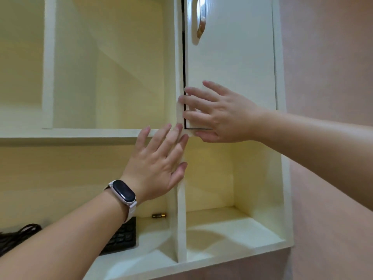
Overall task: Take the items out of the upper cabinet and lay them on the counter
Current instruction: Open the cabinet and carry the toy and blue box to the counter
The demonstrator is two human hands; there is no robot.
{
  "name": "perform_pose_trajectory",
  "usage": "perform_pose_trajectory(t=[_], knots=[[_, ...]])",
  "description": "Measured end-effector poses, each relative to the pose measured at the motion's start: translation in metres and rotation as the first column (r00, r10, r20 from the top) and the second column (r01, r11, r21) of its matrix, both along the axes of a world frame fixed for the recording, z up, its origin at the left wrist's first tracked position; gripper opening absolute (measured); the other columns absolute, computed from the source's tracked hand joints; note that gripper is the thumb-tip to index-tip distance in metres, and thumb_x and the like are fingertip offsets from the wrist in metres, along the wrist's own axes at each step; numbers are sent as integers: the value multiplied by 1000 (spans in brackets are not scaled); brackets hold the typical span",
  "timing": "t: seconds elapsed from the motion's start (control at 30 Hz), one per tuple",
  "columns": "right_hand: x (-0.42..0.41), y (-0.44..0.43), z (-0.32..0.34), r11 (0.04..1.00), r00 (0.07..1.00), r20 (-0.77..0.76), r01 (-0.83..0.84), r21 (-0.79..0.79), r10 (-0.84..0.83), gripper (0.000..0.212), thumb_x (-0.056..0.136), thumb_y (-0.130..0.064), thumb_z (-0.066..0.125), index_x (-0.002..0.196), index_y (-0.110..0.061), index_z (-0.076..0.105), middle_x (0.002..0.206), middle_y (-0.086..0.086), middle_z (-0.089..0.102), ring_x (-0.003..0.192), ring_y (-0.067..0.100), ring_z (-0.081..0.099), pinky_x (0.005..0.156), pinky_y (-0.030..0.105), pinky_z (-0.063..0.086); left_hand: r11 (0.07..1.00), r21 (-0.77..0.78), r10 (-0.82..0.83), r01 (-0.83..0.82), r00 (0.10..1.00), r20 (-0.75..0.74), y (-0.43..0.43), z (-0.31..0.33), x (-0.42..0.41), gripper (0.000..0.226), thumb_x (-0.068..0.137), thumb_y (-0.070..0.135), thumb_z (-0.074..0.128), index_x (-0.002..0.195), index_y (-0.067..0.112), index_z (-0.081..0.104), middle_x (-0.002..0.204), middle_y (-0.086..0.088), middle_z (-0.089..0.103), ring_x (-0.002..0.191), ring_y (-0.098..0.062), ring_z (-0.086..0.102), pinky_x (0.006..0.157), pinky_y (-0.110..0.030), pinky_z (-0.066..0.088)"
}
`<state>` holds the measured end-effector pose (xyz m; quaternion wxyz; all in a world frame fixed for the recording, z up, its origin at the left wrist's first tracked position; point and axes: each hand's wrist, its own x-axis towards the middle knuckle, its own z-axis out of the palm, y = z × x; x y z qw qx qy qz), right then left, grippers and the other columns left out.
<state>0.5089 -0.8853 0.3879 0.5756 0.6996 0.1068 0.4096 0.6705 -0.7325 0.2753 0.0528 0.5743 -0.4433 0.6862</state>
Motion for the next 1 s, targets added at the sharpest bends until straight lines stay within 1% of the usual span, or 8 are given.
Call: perform_pose_trajectory(t=[0.13,0.27,0.37,0.57,0.73,0.87,0.93,1.0], knots=[[-6,9,9,998,999,-34,8,-62,-10,38,95,-42,45,111,-10,58,130,16,57,136,35,40,115,53,25,997,47,59,-57,997,-47,5,1,-5,61,93,49,38,142,12,46,153,-11,37,137,-30,36,110,-57,25],[-16,25,17,992,997,-78,15,-127,-25,32,89,-40,46,104,-16,61,110,11,61,114,33,52,113,49,28,995,68,81,-74,991,-105,8,1,-17,60,92,46,41,141,12,48,152,-13,38,135,-33,39,108,-59,26],[-28,32,22,990,995,-99,-1,-141,-13,35,84,-42,46,98,-17,65,103,8,61,107,32,53,115,49,26,996,63,68,-61,990,-122,7,4,-28,60,87,42,49,138,10,51,148,-14,43,134,-34,41,106,-59,31],[-62,35,18,990,988,-128,-102,-99,89,35,84,-43,52,97,-13,65,101,10,61,100,30,57,113,49,32,981,184,89,-69,991,-103,-9,12,-46,62,84,41,53,134,3,52,142,-16,48,128,-36,46,101,-55,38],[-103,33,12,989,988,-94,-133,-72,126,30,87,-37,49,91,-11,64,95,12,60,98,34,56,104,50,40,987,157,66,-41,985,-160,-17,8,-48,64,80,36,54,136,5,52,140,-16,50,127,-36,45,102,-57,34],[-145,22,4,985,987,-59,-156,-70,152,16,82,-28,55,84,-12,60,87,13,58,93,36,56,100,51,43,988,153,45,-18,983,-176,-19,8,-49,62,78,34,50,132,5,56,137,-17,52,124,-36,45,100,-56,33],[-167,19,1,993,995,-12,-103,-51,102,15,79,-27,54,79,-13,58,84,13,57,91,37,57,100,49,43,987,162,51,-23,984,-171,-18,12,-51,63,76,35,49,130,5,57,134,-18,54,120,-37,46,97,-56,34],[-192,12,0,1000,999,41,3,-24,-2,20,77,-30,50,75,-12,59,83,12,57,90,37,57,101,47,41,983,178,63,-36,987,-150,-18,16,-54,65,75,38,46,129,4,57,131,-18,55,115,-37,48,91,-54,36]])
